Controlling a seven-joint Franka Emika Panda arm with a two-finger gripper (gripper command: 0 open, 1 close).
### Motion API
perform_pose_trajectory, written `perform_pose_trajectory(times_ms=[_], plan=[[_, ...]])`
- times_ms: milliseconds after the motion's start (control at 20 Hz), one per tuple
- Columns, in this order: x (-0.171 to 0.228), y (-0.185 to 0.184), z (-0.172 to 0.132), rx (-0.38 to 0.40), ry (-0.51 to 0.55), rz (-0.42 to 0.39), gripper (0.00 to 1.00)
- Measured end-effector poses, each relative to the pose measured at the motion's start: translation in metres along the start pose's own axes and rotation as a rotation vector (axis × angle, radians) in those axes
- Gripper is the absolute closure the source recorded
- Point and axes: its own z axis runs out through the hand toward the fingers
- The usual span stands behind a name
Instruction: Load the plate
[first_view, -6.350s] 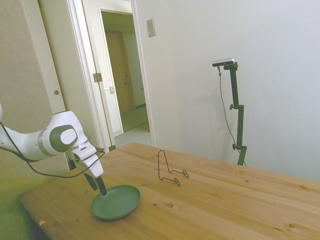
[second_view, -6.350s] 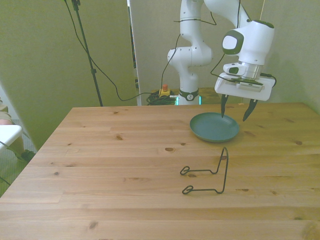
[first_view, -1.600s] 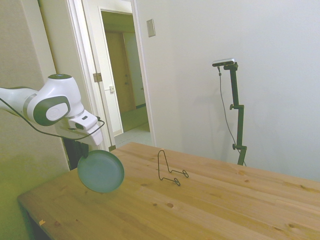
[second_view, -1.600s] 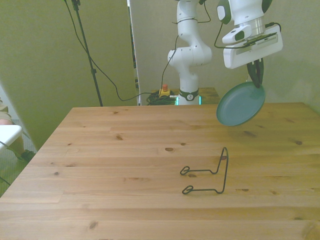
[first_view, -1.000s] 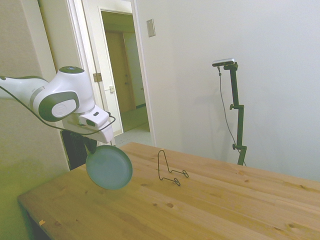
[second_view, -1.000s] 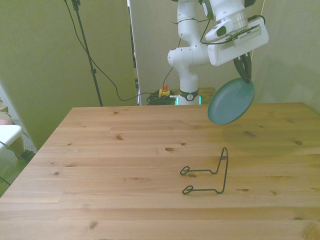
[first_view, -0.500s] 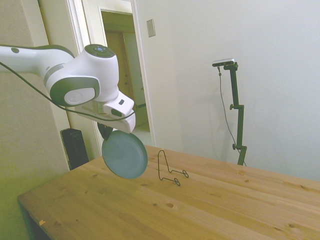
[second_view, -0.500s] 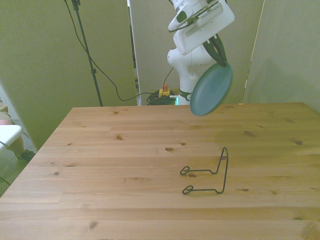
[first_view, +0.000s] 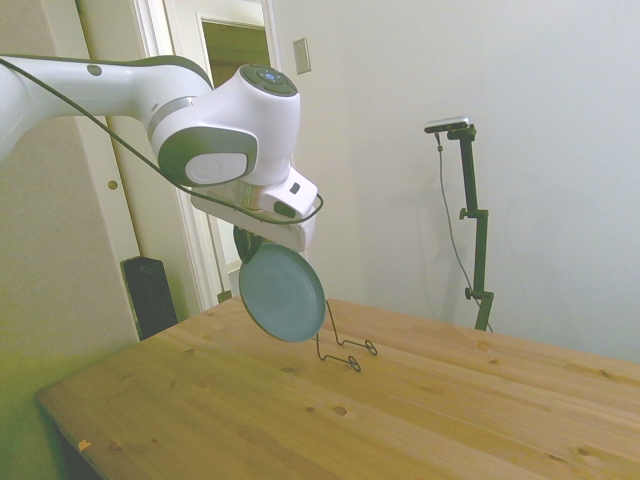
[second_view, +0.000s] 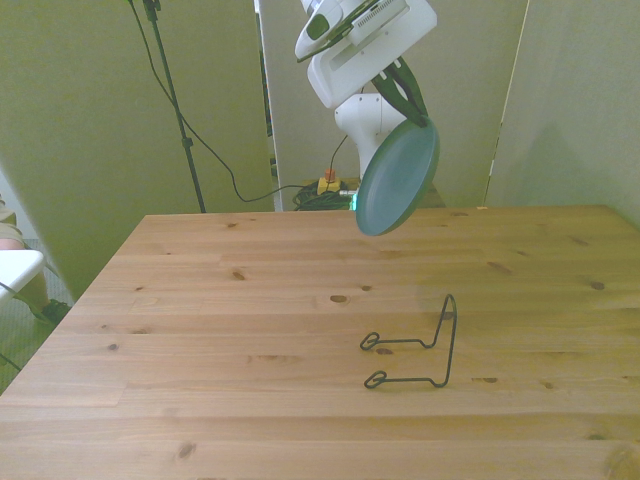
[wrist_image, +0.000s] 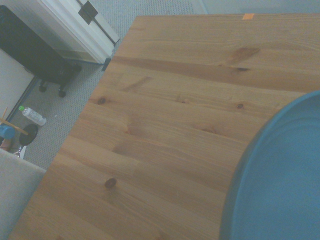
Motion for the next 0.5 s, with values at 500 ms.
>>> perform_pose_trajectory(times_ms=[500], plan=[[0.043, 0.016, -0.041, 0.099, -0.027, 0.018, 1.0]])
